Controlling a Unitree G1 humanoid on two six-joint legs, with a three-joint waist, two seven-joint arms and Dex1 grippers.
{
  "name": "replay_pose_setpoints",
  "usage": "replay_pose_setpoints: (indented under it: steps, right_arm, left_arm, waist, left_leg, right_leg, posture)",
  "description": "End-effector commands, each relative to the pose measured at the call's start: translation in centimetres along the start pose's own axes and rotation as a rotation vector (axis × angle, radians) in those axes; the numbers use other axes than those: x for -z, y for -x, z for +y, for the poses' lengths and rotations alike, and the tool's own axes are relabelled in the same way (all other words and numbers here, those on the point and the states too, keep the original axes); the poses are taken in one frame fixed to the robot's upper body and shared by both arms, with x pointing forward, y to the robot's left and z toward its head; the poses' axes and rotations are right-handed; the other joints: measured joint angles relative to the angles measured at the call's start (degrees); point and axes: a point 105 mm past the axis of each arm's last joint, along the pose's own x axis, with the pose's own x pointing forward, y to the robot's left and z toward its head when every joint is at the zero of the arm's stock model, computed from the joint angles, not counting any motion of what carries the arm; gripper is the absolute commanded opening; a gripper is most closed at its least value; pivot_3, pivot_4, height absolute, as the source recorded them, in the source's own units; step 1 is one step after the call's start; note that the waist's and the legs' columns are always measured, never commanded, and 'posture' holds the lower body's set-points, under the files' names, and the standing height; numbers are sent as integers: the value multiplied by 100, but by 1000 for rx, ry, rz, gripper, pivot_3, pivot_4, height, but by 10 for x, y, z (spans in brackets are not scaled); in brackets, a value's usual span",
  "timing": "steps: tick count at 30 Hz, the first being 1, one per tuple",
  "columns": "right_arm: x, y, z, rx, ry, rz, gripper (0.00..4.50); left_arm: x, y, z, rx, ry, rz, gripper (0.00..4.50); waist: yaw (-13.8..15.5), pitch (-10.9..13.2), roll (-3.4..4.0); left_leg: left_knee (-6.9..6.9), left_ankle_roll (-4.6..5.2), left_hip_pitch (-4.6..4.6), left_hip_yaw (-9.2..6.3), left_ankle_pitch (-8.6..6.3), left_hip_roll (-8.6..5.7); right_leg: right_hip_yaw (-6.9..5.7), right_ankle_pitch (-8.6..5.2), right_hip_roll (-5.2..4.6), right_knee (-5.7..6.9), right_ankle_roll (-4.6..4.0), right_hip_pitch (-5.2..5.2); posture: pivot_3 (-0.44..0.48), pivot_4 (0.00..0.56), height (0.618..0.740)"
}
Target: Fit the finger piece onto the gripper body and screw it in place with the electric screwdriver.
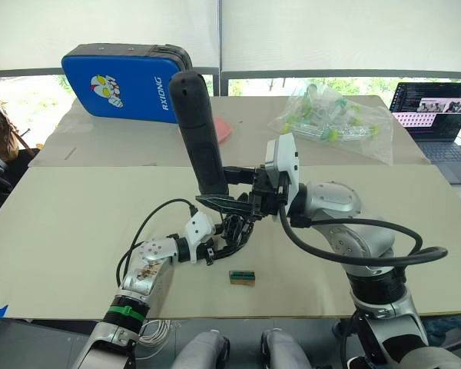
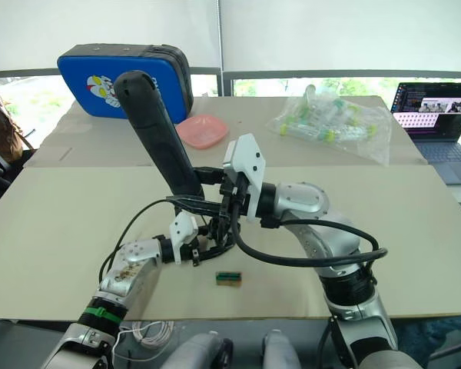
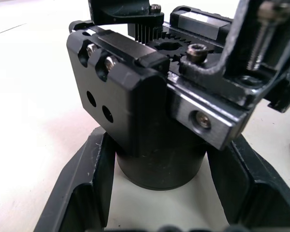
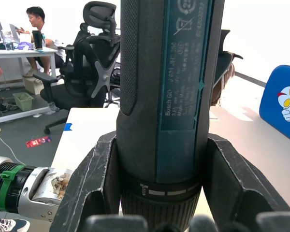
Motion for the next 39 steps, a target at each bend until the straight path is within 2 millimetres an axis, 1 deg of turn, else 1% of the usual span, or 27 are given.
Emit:
replay_pose_setpoints:
  steps: [1,39]
  right_arm:
    - [-20,-1,1,-6,76,-70,1945]
    - [-11,0,3,6,15,-72,1945]
  left_arm:
    - [27,3,-9,11,84,92,2278]
    - [27,4,-8,3,85,95,2278]
  waist:
    - [0,0,0]
    - [-24,-1,1]
  left_leg:
    - [0,0,0,0,0,0]
    - [0,0,1,0,0,0]
  right_leg:
    - [0,0,0,0,0,0]
    - [0,0,0,0,0,1]
  posture:
    - [0,150,740]
    - [0,150,740]
